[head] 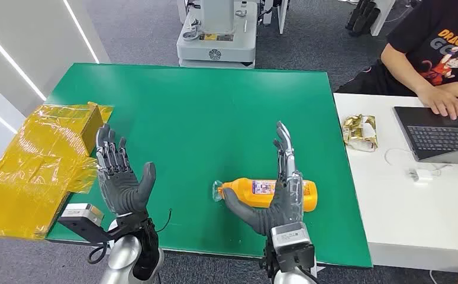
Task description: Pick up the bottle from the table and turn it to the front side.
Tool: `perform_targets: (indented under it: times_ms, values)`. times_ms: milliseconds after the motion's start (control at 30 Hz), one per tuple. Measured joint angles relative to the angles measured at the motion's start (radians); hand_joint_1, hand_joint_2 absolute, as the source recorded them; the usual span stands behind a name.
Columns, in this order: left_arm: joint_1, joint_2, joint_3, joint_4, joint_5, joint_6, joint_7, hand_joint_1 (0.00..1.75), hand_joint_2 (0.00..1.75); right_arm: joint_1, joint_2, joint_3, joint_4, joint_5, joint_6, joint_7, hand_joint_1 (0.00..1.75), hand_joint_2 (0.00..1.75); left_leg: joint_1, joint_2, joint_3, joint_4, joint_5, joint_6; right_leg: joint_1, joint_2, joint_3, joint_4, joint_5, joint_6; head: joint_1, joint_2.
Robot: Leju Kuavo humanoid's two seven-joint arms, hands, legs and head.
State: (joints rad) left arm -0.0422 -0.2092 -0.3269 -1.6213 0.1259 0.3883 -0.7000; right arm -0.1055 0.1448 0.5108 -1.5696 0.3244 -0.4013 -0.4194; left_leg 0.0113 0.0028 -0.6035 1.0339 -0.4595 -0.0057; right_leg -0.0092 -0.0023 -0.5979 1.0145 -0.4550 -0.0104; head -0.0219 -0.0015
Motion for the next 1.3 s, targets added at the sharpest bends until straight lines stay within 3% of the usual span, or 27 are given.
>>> perform_targets:
  times_ms: [267, 500, 633, 867, 1000, 1300]
  values:
    - [0.001, 0.004, -0.003, 0.004, -0.003, 0.012, 0.000, 0.00, 1.75, -0.018, -0.005, 0.001, 0.016, 0.152, 0.032, 0.096, 0.00, 1.75, 0.000, 0.000, 0.000, 0.000, 0.000, 0.000, 0.000, 0.000, 0.000, 0.000, 0.000, 0.000, 0.000, 0.000]
    - [0.001, 0.005, -0.003, 0.004, -0.004, 0.014, 0.000, 0.00, 1.75, -0.023, -0.008, 0.001, 0.022, 0.171, 0.040, 0.108, 0.00, 1.75, 0.000, 0.000, 0.000, 0.000, 0.000, 0.000, 0.000, 0.000, 0.000, 0.000, 0.000, 0.000, 0.000, 0.000]
    - [0.004, 0.005, -0.004, 0.004, -0.012, 0.011, 0.000, 0.00, 1.75, -0.081, -0.039, -0.002, 0.065, 0.415, 0.135, 0.257, 0.00, 1.75, 0.000, 0.000, 0.000, 0.000, 0.000, 0.000, 0.000, 0.000, 0.000, 0.000, 0.000, 0.000, 0.000, 0.000]
    - [0.025, 0.003, -0.005, -0.001, -0.033, -0.014, 0.023, 0.00, 1.75, -0.206, -0.101, -0.005, 0.202, 0.577, 0.316, 0.384, 0.00, 1.75, 0.000, 0.000, 0.000, 0.000, 0.001, 0.001, 0.000, 0.000, 0.000, 0.000, 0.001, 0.000, 0.000, 0.000]
    - [0.029, 0.002, -0.005, -0.001, -0.034, -0.039, 0.030, 0.00, 1.75, -0.264, -0.141, -0.004, 0.284, 0.618, 0.400, 0.396, 0.00, 1.75, 0.000, 0.000, 0.000, 0.000, 0.001, 0.001, 0.000, 0.000, 0.000, 0.000, 0.001, 0.000, 0.000, 0.000]
    - [0.025, 0.001, -0.009, -0.001, -0.022, -0.053, 0.031, 0.00, 1.75, -0.373, -0.214, 0.009, 0.485, 0.671, 0.466, 0.397, 0.00, 1.75, 0.000, -0.001, 0.000, 0.001, 0.001, 0.001, 0.000, -0.001, 0.000, 0.000, 0.001, 0.000, 0.000, 0.000]
